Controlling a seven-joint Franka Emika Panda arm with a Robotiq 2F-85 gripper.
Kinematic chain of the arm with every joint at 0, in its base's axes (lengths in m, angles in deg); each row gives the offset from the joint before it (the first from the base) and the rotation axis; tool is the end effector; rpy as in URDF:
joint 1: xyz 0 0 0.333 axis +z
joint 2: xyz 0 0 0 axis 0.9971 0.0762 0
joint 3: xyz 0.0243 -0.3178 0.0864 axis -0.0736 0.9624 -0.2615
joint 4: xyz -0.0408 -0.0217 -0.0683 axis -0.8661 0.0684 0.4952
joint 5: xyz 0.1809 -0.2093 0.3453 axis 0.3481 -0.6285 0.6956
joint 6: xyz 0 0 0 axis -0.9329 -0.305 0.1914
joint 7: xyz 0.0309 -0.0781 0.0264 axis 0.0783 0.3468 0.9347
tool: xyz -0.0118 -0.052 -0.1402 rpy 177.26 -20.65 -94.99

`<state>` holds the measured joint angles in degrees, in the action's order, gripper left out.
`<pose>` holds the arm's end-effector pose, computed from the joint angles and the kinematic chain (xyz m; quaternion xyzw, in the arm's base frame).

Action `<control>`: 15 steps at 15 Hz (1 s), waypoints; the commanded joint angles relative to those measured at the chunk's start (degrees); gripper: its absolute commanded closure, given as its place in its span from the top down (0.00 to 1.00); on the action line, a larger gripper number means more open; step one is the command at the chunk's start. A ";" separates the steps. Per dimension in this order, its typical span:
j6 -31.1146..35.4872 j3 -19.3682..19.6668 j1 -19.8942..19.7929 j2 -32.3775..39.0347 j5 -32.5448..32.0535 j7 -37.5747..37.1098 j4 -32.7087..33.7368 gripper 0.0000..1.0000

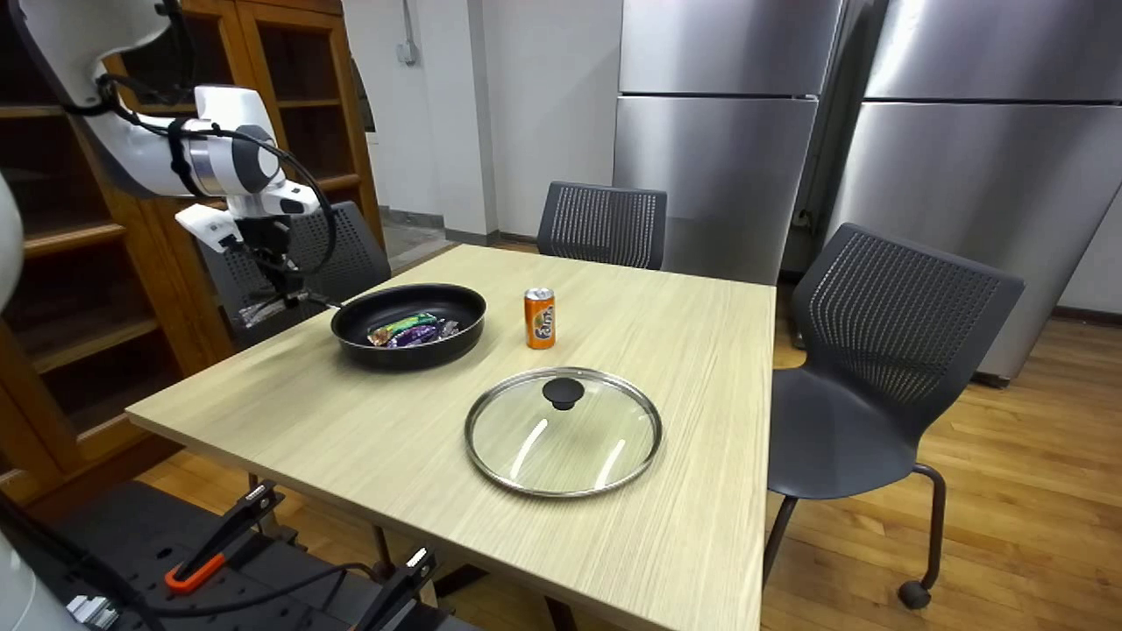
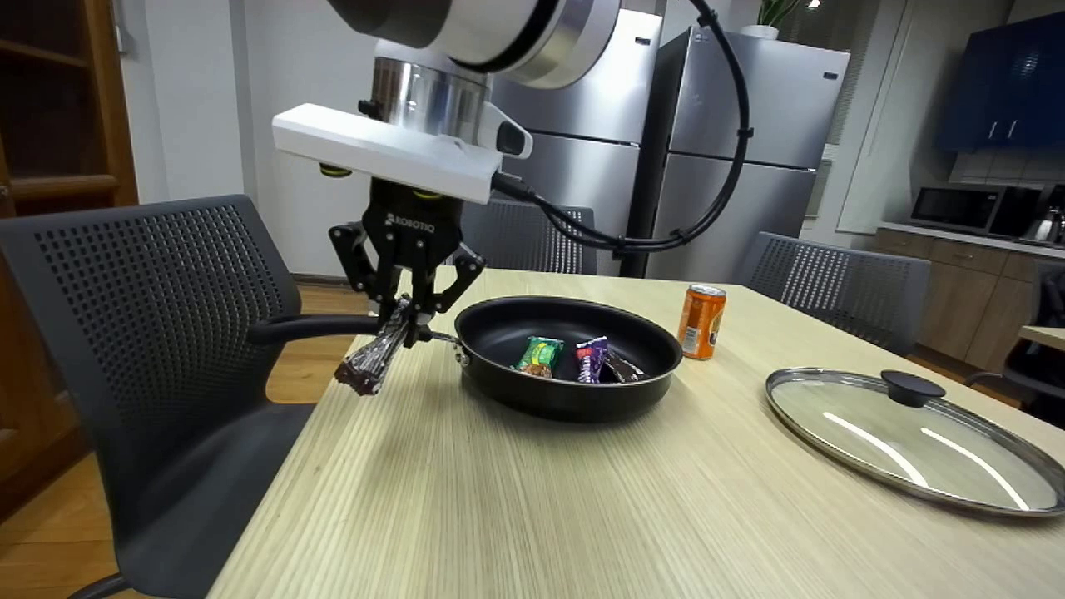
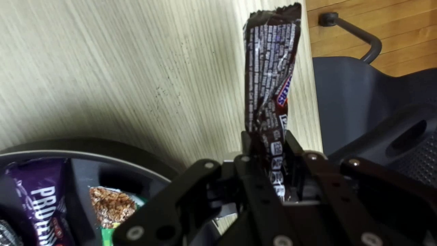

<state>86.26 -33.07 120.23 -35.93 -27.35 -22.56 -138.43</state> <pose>0.5707 0.4260 0.1110 -0.9921 0.1069 -0.0362 0.0543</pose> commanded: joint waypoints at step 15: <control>-2.39 0.29 -14.44 -8.06 1.99 0.86 -6.25 0.06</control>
<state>87.31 -32.41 107.44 -43.68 -26.65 -22.45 -145.84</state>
